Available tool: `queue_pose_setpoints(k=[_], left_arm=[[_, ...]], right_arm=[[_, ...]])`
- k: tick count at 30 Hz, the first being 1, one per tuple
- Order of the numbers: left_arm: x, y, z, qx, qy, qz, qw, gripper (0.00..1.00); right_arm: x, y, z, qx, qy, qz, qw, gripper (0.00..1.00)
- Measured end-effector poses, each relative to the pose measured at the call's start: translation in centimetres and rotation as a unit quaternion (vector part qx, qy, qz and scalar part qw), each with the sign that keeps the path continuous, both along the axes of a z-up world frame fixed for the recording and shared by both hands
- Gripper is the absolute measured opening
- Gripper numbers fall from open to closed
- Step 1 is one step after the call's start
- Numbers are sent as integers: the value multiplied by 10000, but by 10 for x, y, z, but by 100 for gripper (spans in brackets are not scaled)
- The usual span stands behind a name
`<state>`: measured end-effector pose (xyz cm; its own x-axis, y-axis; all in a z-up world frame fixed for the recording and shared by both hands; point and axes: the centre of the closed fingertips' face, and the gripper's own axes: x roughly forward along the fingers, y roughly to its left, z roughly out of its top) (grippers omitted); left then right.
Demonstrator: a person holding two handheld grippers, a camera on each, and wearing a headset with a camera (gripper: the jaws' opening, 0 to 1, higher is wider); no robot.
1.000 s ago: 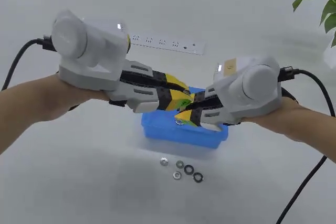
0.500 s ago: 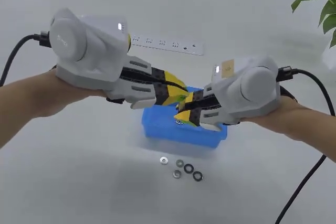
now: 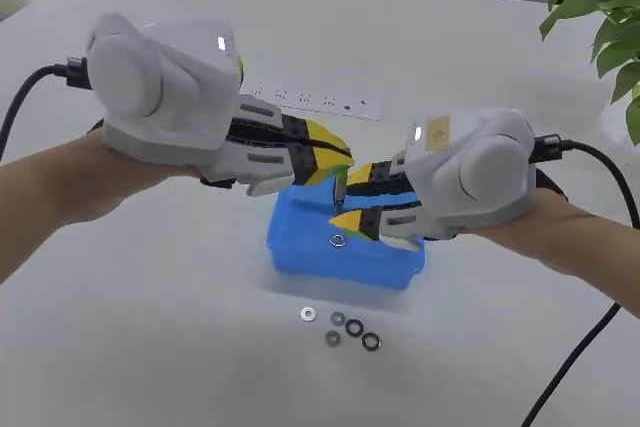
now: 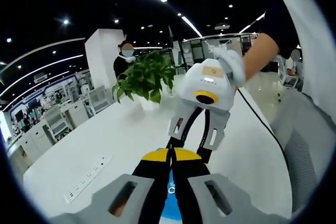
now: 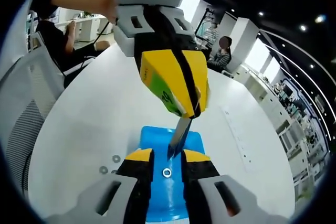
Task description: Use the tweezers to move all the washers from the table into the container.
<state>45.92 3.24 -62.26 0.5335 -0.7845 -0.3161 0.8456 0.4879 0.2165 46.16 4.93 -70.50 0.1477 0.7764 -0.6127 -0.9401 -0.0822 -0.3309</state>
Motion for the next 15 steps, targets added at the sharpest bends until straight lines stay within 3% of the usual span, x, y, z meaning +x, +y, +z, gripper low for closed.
queue_pose_setpoints(k=[7,11,15], left_arm=[[-12,4,15,-63,-113,14,9999,4],[-26,5,17,24,-170,-80,9998,4],[-40,9,17,3,-191,-60,9998,4]], right_arm=[[-3,-18,7,55,-62,-230,9997,26],[-6,-32,15,112,-242,-412,9988,28],[-13,-46,25,275,-233,-655,9972,30]])
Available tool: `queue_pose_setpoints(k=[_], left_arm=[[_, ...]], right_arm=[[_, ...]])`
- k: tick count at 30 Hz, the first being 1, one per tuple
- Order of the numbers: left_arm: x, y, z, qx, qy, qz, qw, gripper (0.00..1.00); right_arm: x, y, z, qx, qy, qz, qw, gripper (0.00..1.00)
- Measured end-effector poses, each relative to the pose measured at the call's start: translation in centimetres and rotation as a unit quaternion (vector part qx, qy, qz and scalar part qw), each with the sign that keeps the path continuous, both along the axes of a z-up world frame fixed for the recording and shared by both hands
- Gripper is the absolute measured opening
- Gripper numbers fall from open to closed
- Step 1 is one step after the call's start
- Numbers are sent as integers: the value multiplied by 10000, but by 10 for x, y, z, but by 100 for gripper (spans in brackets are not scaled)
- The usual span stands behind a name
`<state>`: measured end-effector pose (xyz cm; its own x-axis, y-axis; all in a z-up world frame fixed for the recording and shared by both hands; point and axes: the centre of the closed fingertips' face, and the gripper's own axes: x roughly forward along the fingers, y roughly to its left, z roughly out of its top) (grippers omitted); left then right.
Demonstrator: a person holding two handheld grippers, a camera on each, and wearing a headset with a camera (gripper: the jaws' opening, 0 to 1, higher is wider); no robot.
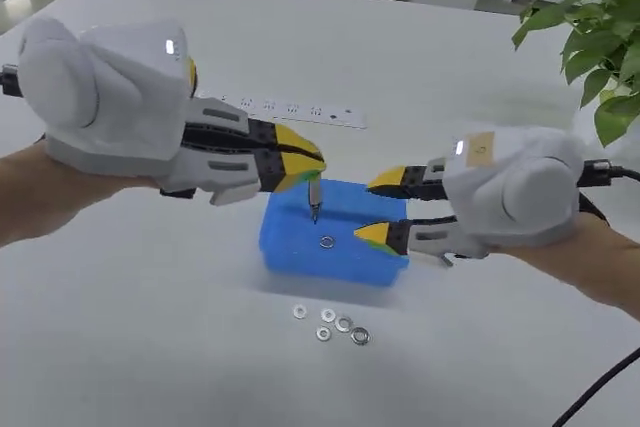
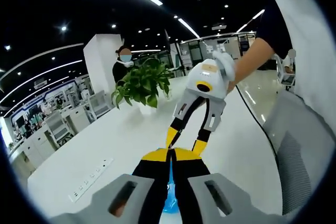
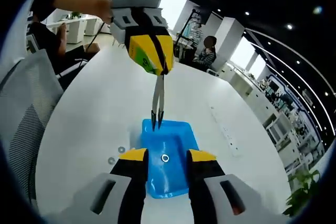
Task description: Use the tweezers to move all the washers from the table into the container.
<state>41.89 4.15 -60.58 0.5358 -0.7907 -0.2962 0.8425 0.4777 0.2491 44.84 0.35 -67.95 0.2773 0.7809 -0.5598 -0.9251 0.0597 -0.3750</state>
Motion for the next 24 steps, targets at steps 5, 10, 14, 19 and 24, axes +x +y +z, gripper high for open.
queue_pose_setpoints(k=[5,10,14,19,24], left_arm=[[-17,0,-5,-42,41,29,10000,4],[-29,-2,-14,-60,127,42,9999,4],[-35,0,-20,-81,47,93,9999,4],[-37,2,-31,-99,116,148,9998,4],[-43,1,-39,-28,122,86,9999,4]], right_arm=[[-13,-16,2,132,44,-254,9996,34],[-27,-30,-15,-4,188,-349,9992,37],[-40,-38,-28,-102,366,-357,9986,43],[-51,-42,-38,-53,650,-398,9971,51],[-59,-47,-47,-57,792,-380,9961,54]])
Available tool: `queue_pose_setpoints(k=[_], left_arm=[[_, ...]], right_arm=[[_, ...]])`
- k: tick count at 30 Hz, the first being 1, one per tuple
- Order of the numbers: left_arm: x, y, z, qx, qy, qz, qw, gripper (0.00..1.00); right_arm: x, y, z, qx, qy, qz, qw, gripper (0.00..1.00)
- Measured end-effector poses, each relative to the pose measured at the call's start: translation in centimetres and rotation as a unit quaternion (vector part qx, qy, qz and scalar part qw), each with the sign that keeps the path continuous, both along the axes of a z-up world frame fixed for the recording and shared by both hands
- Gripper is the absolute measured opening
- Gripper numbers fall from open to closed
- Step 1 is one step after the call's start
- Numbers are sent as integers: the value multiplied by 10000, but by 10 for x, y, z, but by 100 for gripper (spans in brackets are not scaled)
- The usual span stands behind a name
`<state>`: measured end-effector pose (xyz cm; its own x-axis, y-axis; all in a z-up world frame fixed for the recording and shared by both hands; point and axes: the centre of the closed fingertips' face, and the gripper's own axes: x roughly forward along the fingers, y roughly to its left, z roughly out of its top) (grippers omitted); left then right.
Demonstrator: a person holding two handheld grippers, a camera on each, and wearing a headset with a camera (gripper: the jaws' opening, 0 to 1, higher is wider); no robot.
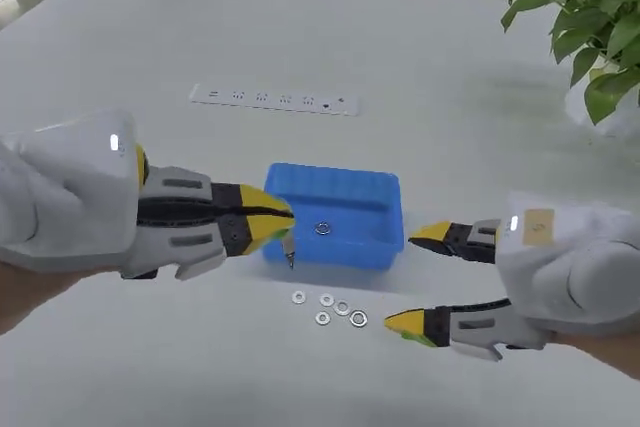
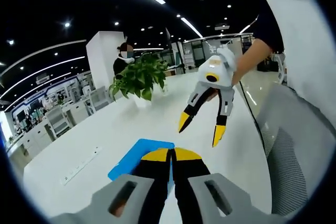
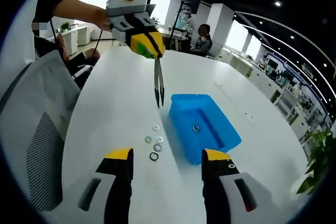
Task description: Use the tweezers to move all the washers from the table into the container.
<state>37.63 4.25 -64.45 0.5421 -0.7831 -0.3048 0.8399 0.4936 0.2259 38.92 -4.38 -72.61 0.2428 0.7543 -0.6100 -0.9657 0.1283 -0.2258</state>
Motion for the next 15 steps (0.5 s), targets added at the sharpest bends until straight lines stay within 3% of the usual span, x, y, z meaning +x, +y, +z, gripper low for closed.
queue_pose_setpoints(k=[6,10,12,15], left_arm=[[-3,-2,-15,136,139,-126,9997,4],[0,-3,-26,217,183,-166,9995,4],[0,-5,-29,205,213,-190,9994,4],[1,-6,-34,154,282,-205,9993,5]], right_arm=[[-14,-5,-12,-58,103,130,9998,58],[-24,-6,-19,-6,355,84,9993,69],[-28,-6,-21,61,525,65,9986,70],[-31,-8,-28,-1,555,78,9984,71]])
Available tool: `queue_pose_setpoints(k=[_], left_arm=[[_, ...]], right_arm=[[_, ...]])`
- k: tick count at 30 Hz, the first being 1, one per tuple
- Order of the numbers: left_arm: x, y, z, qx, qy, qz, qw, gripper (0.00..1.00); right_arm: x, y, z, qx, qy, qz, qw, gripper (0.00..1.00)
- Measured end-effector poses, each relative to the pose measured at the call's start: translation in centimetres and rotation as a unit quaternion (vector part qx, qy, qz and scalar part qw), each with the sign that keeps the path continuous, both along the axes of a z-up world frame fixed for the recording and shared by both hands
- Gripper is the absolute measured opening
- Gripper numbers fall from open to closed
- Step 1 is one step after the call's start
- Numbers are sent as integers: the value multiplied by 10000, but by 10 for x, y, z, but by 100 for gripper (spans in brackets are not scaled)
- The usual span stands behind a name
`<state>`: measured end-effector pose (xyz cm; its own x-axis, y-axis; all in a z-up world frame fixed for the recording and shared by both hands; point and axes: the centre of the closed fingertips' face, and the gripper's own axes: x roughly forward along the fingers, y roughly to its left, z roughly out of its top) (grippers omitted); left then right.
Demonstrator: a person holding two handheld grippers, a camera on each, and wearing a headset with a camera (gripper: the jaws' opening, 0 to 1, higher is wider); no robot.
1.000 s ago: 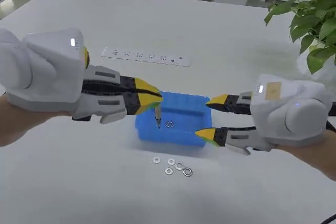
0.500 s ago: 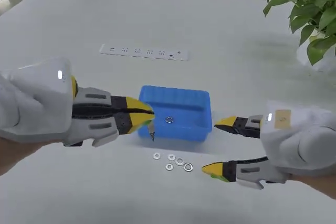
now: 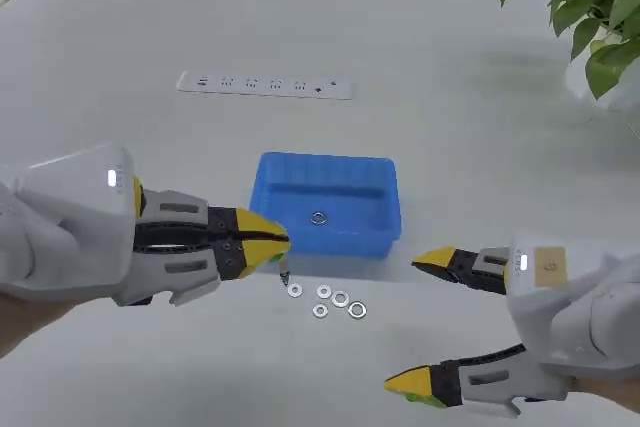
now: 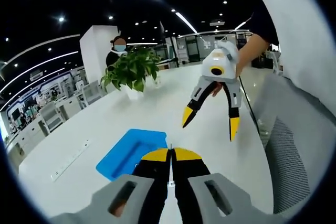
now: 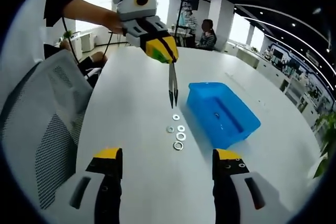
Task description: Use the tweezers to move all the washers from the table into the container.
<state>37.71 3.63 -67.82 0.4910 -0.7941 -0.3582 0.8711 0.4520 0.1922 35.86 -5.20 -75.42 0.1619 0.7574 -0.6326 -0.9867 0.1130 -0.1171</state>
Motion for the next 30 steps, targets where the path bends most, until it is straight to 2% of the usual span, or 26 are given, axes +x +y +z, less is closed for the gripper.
queue_pose_setpoints(k=[3,4,7,10,16,22,25,30], left_arm=[[0,-1,-5,-9,41,-18,10000,5],[1,-2,-7,6,40,-23,10000,5],[3,-3,-9,19,11,-21,10000,5],[6,-4,-9,-70,40,7,10000,5],[9,-7,-13,-91,132,-32,9999,5],[9,-7,-19,-17,194,-56,9998,5],[10,-7,-18,-54,190,-30,9998,5],[10,-7,-18,-153,306,-17,9994,5]], right_arm=[[0,-2,-5,-40,75,-25,10000,73],[0,-3,-7,-15,172,-45,9998,75],[-10,5,-2,264,669,11,9974,83],[-11,9,-1,313,681,76,9972,87],[-14,17,1,451,760,152,9960,95],[-13,17,2,481,751,166,9959,97],[-13,16,4,530,781,139,9954,97],[-14,16,4,536,787,107,9954,97]])
